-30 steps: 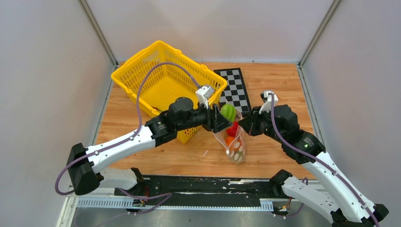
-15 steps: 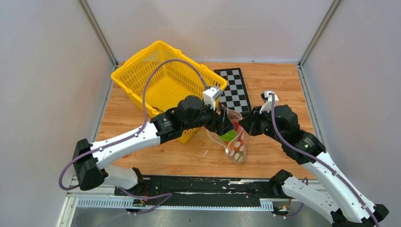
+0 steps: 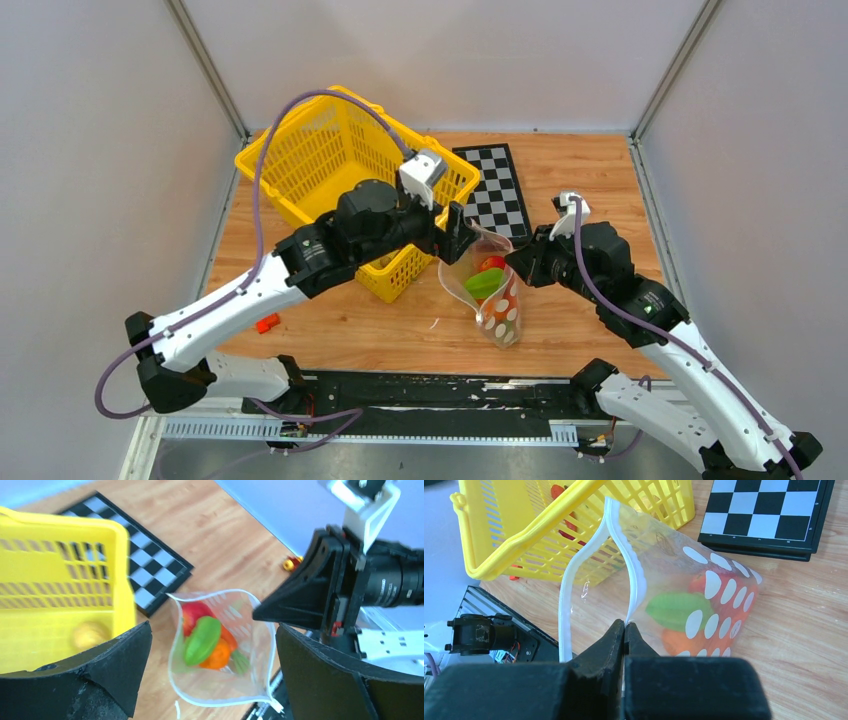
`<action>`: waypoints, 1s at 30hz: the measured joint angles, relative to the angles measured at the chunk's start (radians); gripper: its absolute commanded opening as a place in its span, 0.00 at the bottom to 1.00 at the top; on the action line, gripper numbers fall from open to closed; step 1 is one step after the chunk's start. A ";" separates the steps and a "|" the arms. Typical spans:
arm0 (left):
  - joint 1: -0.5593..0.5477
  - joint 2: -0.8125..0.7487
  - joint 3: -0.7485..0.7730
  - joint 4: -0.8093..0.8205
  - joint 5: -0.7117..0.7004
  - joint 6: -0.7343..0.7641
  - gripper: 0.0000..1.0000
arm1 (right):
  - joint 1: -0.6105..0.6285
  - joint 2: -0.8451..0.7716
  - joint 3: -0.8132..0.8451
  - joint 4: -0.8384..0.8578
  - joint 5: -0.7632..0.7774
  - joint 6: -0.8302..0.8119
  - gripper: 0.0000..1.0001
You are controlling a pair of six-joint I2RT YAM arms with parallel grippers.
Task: Place the food in the zip-top bag and seal the zipper
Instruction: Pick up the fake fruit from the bin.
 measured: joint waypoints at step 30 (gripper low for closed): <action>0.476 0.525 0.013 -0.087 0.103 0.045 0.97 | 0.000 -0.013 -0.015 0.007 0.000 0.003 0.00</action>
